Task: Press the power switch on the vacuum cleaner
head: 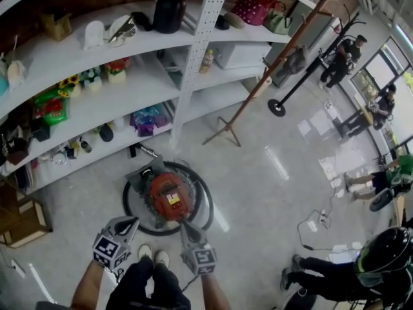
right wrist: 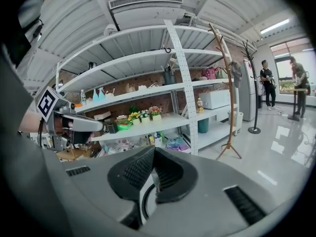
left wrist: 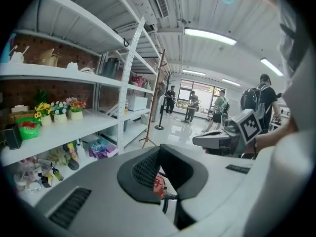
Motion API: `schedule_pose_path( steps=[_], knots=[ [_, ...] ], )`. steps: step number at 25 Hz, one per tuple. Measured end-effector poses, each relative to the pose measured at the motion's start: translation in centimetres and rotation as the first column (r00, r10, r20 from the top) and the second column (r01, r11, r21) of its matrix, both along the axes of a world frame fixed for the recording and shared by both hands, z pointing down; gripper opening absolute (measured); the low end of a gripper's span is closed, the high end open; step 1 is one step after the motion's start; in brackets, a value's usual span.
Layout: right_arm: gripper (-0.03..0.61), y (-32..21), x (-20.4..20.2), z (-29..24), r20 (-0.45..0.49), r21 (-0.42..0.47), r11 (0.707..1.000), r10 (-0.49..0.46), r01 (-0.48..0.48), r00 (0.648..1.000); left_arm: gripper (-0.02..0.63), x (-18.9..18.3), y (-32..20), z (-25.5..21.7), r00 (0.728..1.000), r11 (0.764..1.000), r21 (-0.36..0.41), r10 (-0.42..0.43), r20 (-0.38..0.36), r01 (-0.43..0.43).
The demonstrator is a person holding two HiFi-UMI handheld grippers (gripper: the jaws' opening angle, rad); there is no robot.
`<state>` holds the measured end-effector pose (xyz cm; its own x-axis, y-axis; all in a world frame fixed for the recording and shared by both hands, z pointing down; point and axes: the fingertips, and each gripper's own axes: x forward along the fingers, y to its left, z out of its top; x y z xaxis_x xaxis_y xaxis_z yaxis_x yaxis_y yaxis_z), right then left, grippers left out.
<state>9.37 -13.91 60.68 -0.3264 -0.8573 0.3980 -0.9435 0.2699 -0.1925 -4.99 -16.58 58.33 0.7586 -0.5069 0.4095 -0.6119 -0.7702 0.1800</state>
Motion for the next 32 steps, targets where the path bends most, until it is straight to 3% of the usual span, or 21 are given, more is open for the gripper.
schedule_pose_path(
  steps=[16, 32],
  knots=[
    [0.003, 1.2, 0.2, -8.9, -0.012, 0.044, 0.999, 0.013, -0.012, 1.000, 0.008, 1.0, -0.2, -7.4, 1.000, 0.999, 0.049, 0.011, -0.017, -0.010],
    [0.003, 3.5, 2.6, -14.8, -0.034, 0.096, 0.992, 0.088, -0.084, 0.996, 0.008, 2.6, 1.0, -14.0, 0.998, 0.990, 0.135, 0.049, -0.040, -0.044]
  ],
)
